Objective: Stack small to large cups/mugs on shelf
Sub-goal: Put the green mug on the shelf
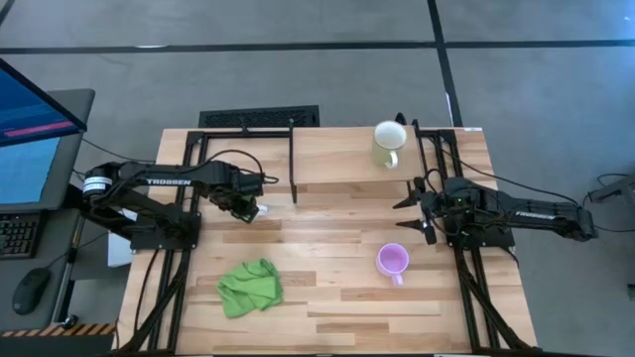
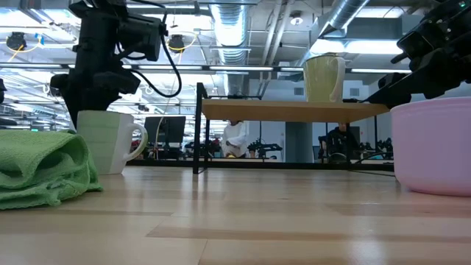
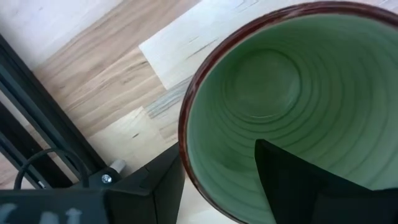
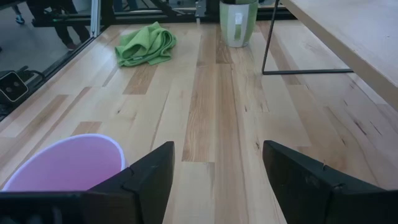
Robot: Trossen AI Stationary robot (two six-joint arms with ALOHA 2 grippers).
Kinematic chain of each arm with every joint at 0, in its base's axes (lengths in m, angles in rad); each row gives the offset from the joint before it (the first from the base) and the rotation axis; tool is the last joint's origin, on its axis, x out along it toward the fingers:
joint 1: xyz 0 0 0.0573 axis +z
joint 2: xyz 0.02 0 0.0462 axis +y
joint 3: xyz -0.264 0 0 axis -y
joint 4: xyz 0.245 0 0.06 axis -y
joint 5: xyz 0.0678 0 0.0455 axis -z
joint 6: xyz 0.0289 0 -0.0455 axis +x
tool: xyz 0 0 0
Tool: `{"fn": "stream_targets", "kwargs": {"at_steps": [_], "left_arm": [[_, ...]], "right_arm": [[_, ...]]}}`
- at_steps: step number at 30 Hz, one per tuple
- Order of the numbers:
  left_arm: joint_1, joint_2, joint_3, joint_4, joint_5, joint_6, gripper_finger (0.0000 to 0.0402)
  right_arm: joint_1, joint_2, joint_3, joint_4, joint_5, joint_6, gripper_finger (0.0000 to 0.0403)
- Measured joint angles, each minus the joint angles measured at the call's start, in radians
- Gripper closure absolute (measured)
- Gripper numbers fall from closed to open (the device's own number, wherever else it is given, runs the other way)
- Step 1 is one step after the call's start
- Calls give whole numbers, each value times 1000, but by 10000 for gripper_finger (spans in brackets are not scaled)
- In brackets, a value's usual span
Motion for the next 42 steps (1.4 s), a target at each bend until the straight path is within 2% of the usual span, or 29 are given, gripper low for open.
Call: {"fn": "stream_targets", "kwargs": {"at_steps": [6, 14, 29, 42], "left_arm": [[1, 0, 0, 4, 0, 1, 216], [1, 0, 0, 4, -10, -74, 216], [2, 0, 0, 5, -29, -70, 216], [2, 0, 0, 4, -28, -125, 216]], "right_arm": [[0, 0, 0, 0, 0, 0, 135], [0, 0, 0, 0, 0, 0, 135], [0, 0, 0, -22, 0, 0, 135], [0, 0, 0, -22, 0, -34, 135]]}}
